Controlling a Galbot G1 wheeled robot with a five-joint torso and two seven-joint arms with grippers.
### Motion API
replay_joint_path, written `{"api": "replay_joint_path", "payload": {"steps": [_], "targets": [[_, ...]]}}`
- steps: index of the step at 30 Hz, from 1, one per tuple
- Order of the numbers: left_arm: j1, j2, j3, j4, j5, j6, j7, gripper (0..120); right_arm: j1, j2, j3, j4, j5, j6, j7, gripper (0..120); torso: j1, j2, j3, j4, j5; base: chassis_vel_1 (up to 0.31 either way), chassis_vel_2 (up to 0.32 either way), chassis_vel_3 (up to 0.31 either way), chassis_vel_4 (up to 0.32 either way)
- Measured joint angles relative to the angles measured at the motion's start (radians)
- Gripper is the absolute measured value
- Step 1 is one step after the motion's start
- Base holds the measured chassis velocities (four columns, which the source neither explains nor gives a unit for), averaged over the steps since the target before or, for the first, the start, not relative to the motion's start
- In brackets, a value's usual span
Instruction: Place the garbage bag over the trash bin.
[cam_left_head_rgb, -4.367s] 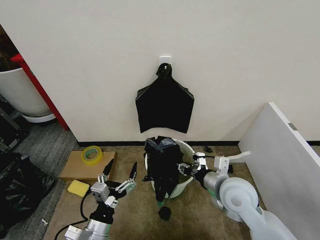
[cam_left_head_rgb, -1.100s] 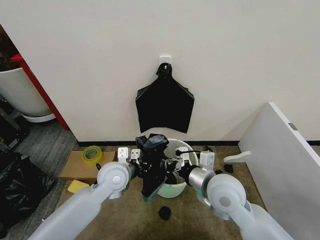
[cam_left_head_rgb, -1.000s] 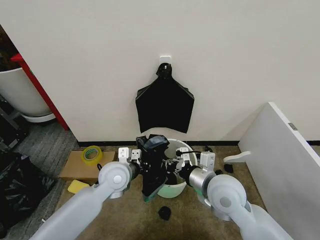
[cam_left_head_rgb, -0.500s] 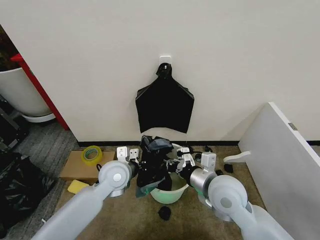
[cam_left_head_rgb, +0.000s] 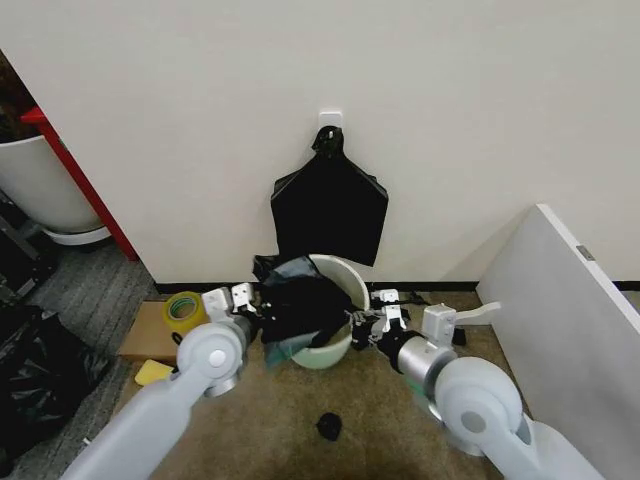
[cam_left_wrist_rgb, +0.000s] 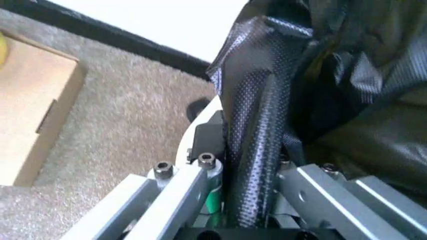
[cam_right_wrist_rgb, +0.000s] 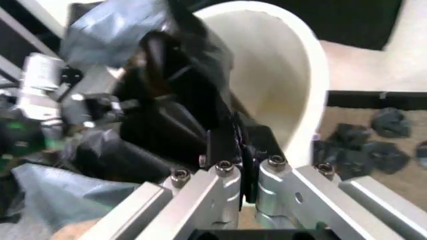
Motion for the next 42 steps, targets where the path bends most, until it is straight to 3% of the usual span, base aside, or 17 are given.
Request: {"api": "replay_joint_path", "payload": {"steps": [15, 23, 35, 36, 42], "targets": [[0.062, 0.039, -0.031, -0.051, -0.015, -0.029, 0.012, 5, -0.042, -0.047, 0.062, -0.070, -0.038, -0.014, -0.006, 0, 0.000, 0.000, 0.000, -0.0002, 0.0000, 0.000, 0.000, 0.000, 0.000], [0.093, 0.074, -0.035, -0.095, -0.026, -0.014, 0.011, 5, -0.068, -0.060, 0.050, -0.062, -0.173, 0.029, -0.086, 0, 0.000, 0.000, 0.000, -0.0001, 0.0001, 0.000, 0.000, 0.000, 0.000], [0.120, 0.086, -0.046, -0.142, -0.024, 0.012, -0.004, 5, -0.182, -0.176, 0.061, 0.100, -0.506, 0.185, -0.258, 45, 0.000, 0.000, 0.000, 0.0000, 0.0001, 0.000, 0.000, 0.000, 0.000], [0.120, 0.086, -0.046, -0.142, -0.024, 0.012, -0.004, 5, -0.182, -0.176, 0.061, 0.100, -0.506, 0.185, -0.258, 45, 0.000, 0.000, 0.000, 0.0000, 0.0001, 0.000, 0.000, 0.000, 0.000], [0.126, 0.090, -0.037, -0.165, -0.016, 0.033, 0.000, 5, -0.141, -0.243, 0.053, 0.098, -0.724, 0.287, -0.405, 71, 0.000, 0.000, 0.000, -0.0003, 0.0001, 0.000, 0.000, 0.000, 0.000]]}}
